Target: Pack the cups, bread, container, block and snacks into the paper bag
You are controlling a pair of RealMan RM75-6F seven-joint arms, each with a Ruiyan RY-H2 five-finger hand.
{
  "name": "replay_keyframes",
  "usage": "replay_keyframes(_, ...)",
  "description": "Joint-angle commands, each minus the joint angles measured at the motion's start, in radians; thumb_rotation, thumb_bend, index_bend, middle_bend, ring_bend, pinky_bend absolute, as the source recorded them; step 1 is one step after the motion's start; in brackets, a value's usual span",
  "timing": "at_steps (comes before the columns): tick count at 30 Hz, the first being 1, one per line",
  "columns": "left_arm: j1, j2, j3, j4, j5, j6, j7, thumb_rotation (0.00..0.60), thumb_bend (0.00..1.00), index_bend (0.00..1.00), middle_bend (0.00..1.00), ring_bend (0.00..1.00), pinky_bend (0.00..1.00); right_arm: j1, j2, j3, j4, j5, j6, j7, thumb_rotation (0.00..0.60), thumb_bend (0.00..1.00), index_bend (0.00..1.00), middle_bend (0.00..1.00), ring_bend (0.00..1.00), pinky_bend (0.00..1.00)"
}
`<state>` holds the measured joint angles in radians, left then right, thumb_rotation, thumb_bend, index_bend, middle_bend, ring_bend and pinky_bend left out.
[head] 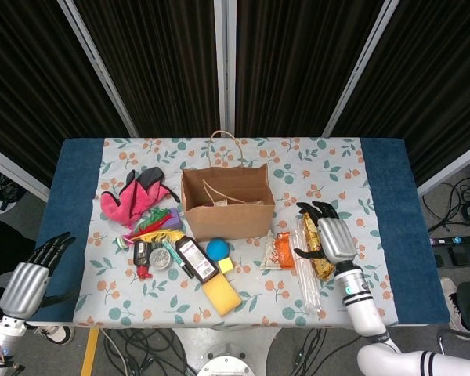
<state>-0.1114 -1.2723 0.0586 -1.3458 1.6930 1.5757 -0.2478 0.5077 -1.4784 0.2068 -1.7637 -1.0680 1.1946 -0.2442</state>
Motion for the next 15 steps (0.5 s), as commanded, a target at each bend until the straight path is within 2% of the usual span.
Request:
replay_keyframes(1,-0.001,0.0,0.0,0.004,-0.002,-0.003,-0.005,0.6,0.19,0.14,0.17,0.13,0.24,0.04,-0.069,0.031,0.053,0.106,-0.048,-0.047,0.6,0.0,0.15,0.26,0.09,0.08)
replay_keyframes(15,-0.009,-0.006,-0.007,0.016,-0.014,-0.017,-0.019,0.6,0.19,0.14,0.17,0.13,0.24,0.085,-0.147,0.012,0.125,0.213,-0.086,-0.143,0.6,0.0,0.16,0.29,0.12,0.08)
